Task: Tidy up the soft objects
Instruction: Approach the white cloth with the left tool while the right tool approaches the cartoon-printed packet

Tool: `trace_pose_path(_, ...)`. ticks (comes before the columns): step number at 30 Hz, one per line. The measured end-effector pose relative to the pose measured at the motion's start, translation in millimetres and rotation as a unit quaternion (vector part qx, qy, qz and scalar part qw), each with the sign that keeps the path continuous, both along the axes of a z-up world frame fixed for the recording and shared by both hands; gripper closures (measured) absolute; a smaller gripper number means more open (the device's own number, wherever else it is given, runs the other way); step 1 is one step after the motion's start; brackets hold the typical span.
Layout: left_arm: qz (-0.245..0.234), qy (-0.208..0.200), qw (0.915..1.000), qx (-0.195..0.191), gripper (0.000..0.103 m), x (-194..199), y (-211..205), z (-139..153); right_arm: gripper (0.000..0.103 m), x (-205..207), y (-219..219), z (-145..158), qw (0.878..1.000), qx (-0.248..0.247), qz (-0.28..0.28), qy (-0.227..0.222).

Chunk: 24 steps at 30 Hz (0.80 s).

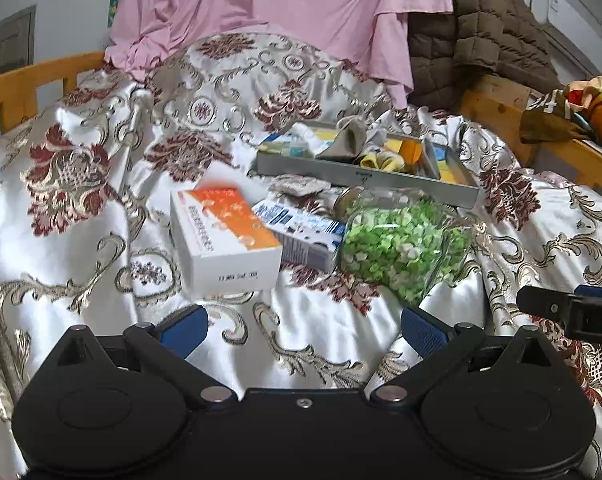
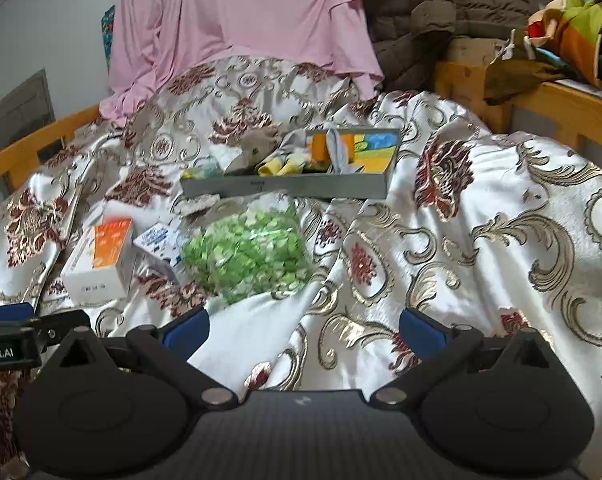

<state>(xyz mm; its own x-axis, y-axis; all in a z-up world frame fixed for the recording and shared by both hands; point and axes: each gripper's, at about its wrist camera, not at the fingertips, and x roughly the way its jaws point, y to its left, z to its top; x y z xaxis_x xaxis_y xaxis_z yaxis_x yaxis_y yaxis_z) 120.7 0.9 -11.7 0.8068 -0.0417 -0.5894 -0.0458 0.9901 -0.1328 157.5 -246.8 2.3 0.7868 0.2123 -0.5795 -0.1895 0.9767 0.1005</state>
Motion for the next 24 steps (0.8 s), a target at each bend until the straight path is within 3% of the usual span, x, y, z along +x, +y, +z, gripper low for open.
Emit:
trace_pose_path(10, 0.006, 0.01, 0.9999, 0.002, 0.001, -4.8, 6.1, -4.0, 0.0, 1.2, 5.9, -5.5, 1.0, -0.003, 0.018, 0.01)
trace_pose_path(24, 0.022, 0.011, 0.9995, 0.018, 0.001, -9.0, 30.9, -3.0, 0.0, -3.1, 23.8, -5.5, 0.996, 0.03, 0.089, -0.009)
